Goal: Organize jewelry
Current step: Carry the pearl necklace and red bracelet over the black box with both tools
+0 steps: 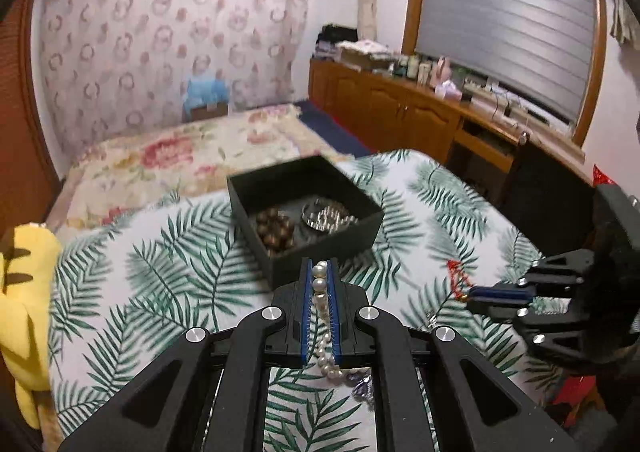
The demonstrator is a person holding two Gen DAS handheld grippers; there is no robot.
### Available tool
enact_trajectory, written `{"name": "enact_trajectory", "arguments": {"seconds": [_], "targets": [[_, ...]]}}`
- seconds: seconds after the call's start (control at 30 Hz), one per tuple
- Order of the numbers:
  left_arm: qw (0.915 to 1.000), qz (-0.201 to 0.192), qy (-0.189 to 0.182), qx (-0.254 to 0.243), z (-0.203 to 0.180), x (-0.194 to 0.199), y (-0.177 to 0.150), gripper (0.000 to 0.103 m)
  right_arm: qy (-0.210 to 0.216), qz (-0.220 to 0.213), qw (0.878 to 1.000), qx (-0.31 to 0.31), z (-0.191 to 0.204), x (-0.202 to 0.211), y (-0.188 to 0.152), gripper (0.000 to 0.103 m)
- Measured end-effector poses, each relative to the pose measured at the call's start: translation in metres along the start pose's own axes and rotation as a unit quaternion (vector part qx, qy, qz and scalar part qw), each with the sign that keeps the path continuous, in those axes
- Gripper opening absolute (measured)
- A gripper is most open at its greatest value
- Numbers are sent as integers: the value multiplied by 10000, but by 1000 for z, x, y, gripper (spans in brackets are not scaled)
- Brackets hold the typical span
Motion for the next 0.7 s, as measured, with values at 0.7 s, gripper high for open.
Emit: {"name": "enact_trajectory", "arguments": {"seconds": [0.7], "targets": [[9967,-731,337,-75,14,48,65,6,167,-329,9991,219,9,1,57,8]]}}
Point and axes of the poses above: each gripper's, at about its wrist camera, not at the fingertips, and x roughly against the way its jaws point, z to its left, y to its top, the point moved 6 cm from there along -x, roughly the way its jaws point, and after that the axes turned 13 degrees about -x, right-handed, at the moved point
